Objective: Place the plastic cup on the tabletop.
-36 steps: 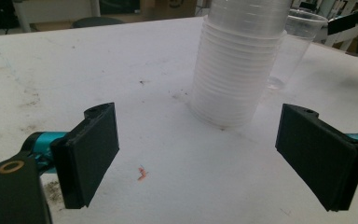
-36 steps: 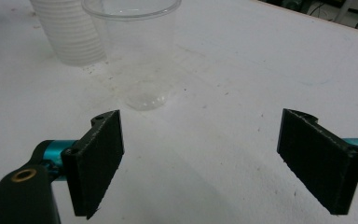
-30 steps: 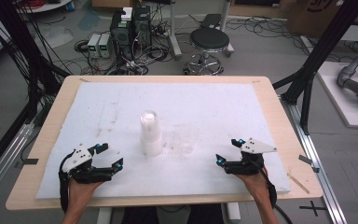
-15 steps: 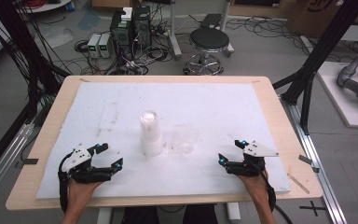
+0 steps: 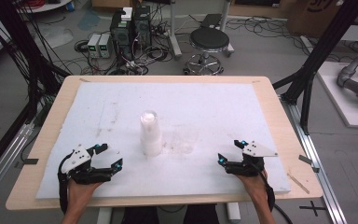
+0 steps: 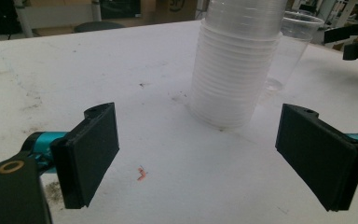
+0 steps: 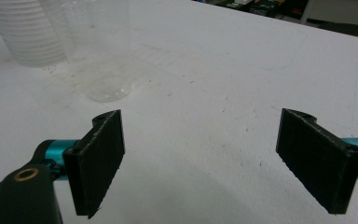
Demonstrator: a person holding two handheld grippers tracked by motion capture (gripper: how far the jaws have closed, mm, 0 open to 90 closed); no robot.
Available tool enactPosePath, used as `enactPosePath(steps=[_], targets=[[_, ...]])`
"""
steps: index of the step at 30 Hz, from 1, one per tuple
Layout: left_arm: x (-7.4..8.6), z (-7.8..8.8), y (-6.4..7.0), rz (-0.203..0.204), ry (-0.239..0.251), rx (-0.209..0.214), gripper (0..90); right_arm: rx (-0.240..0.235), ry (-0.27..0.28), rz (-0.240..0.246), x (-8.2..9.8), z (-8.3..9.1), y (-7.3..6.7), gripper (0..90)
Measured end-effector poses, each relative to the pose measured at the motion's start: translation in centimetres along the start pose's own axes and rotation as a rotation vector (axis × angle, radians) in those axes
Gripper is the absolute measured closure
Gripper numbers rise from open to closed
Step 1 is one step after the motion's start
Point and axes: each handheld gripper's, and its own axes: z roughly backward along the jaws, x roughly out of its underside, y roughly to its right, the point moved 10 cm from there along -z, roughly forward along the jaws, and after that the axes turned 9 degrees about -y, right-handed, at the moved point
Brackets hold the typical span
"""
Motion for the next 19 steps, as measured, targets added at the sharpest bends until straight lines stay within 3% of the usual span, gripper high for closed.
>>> enactPosePath(steps=[19], targets=[[-0.02, 0.03, 0.00, 0.003, 0.007, -0.001, 13.1, -0.006, 0.003, 0.001, 0.12, 0.05, -0.19, 15.3]])
